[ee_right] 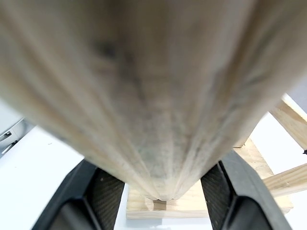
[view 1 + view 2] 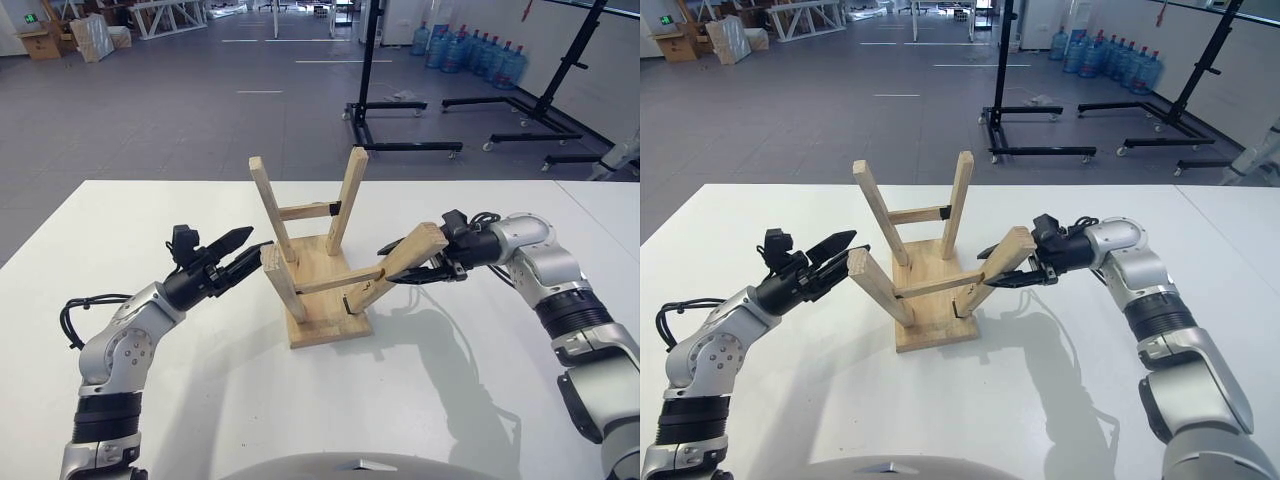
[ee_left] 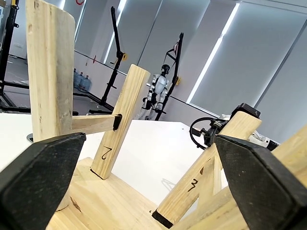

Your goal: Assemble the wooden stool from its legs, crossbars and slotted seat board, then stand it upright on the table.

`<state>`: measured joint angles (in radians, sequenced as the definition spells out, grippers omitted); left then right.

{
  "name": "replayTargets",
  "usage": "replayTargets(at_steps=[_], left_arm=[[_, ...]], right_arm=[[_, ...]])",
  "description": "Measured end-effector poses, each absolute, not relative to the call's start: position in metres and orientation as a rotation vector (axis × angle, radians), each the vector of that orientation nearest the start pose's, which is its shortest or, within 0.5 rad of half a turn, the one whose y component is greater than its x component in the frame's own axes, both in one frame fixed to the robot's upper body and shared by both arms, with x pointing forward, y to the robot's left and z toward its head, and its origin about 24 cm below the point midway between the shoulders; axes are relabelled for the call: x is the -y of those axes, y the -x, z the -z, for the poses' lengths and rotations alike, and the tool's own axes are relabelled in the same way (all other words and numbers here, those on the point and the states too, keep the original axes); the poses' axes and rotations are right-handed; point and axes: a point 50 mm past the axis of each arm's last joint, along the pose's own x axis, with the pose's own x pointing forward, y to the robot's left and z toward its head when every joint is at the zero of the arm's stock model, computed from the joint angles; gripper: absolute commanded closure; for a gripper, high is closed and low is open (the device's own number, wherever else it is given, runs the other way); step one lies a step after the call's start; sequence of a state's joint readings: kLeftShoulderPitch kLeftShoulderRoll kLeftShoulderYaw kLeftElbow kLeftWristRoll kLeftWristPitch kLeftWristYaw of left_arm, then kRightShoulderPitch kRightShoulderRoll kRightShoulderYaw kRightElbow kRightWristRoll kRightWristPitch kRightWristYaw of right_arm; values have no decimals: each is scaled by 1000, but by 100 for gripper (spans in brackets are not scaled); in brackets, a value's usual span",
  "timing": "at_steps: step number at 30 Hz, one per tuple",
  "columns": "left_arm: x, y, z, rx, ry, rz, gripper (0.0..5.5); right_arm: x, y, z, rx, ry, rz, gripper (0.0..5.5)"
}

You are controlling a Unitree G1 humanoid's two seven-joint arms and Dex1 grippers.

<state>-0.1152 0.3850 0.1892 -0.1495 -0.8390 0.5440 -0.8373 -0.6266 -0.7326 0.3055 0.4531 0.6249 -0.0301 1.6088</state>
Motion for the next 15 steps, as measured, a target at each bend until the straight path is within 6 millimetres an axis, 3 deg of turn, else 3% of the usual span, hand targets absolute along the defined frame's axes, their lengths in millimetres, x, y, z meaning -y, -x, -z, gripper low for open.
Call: replayTargets(at_steps=[15], left_arm=[[-182, -251, -103, -13, 481, 934, 61]], right_arm=[[189, -303, -138, -106, 254, -1681, 345]])
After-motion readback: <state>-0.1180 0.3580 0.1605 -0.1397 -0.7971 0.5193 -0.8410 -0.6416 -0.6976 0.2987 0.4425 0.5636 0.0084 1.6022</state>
